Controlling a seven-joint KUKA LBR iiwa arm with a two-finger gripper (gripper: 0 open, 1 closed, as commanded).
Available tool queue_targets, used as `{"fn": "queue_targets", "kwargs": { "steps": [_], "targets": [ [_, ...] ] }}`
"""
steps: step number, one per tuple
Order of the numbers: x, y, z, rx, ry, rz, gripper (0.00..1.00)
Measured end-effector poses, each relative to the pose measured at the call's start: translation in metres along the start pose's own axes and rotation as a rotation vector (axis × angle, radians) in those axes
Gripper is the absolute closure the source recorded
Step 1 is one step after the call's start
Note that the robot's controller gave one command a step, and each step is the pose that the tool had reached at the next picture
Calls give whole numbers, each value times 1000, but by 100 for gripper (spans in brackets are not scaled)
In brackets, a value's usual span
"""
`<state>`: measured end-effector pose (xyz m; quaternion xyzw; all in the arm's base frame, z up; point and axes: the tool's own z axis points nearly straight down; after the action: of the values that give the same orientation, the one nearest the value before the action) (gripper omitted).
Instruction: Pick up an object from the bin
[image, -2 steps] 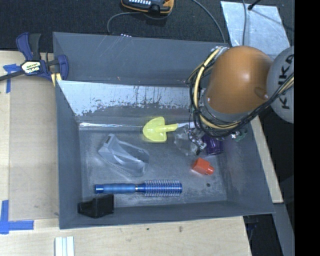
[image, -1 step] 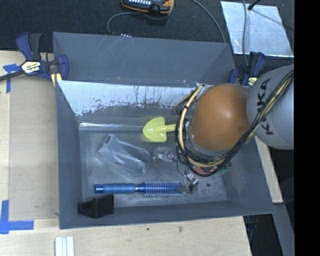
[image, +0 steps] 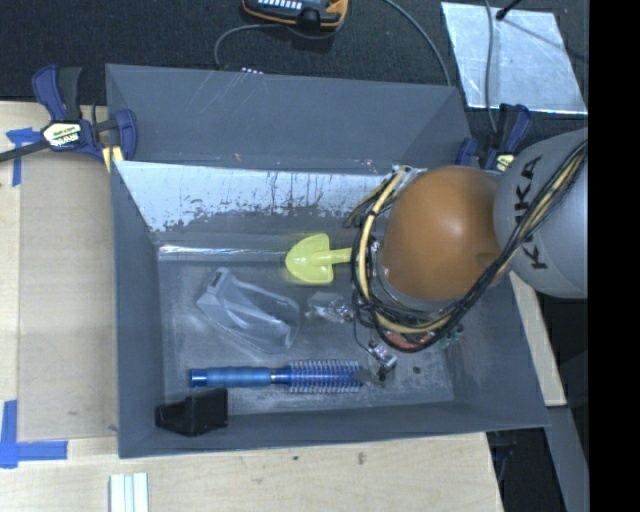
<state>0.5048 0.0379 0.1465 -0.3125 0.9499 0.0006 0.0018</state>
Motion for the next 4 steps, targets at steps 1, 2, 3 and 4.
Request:
{"fn": "queue_targets", "kwargs": {
  "steps": [1, 2, 3, 4],
  "targets": [
    [-4, 15, 17, 3, -3, -67, 0],
    [-20, 43, 50, -1, 8, -138, 0],
    [-1, 27, 56, 7, -7, -361, 100],
    [-1, 27, 56, 7, -7, -361, 100]
  ]
}}
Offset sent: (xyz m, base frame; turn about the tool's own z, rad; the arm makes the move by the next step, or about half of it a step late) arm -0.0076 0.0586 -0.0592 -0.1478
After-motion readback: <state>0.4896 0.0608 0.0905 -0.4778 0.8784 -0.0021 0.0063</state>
